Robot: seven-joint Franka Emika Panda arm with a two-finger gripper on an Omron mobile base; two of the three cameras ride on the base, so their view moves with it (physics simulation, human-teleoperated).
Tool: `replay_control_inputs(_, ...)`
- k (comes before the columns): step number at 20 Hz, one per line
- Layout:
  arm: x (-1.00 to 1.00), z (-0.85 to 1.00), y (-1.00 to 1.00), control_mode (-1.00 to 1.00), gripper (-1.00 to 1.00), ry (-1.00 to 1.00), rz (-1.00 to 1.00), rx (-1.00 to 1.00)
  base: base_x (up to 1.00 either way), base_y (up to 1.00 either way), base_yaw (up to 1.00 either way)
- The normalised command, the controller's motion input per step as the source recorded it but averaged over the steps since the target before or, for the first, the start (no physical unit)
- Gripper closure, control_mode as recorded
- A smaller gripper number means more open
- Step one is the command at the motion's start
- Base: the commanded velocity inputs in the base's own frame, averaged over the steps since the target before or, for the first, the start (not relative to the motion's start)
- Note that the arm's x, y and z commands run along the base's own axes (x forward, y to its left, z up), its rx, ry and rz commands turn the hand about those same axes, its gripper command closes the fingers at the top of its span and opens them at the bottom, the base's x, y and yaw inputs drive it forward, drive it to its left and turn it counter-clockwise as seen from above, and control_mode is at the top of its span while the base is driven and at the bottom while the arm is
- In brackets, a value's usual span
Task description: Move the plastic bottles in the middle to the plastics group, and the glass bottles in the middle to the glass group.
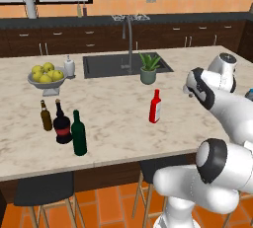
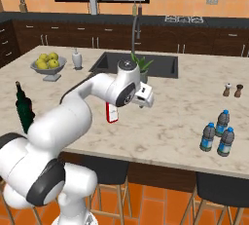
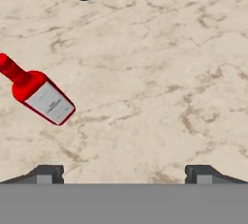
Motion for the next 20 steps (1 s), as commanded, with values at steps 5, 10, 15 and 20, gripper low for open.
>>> replay_control_inputs(5, 0.07, 0.11, 1.0, -1.0, -1.0, 0.03, 0.25, -0.05, 0.0, 0.0, 0.0)
replay_control_inputs(10, 0.04, 0.09, 0.76, -1.0, -1.0, 0.0, 0.03, -0.06, 0.0, 0.0, 0.0)
replay_control_inputs(15, 0.19, 0.0, 0.57, -1.0, -1.0, 0.01, 0.0, -0.03, 0.0, 0.0, 0.0)
replay_control_inputs(20, 0.4, 0.0, 0.1, -1.0, -1.0, 0.0, 0.0, 0.0, 0.0, 0.0, 0.0)
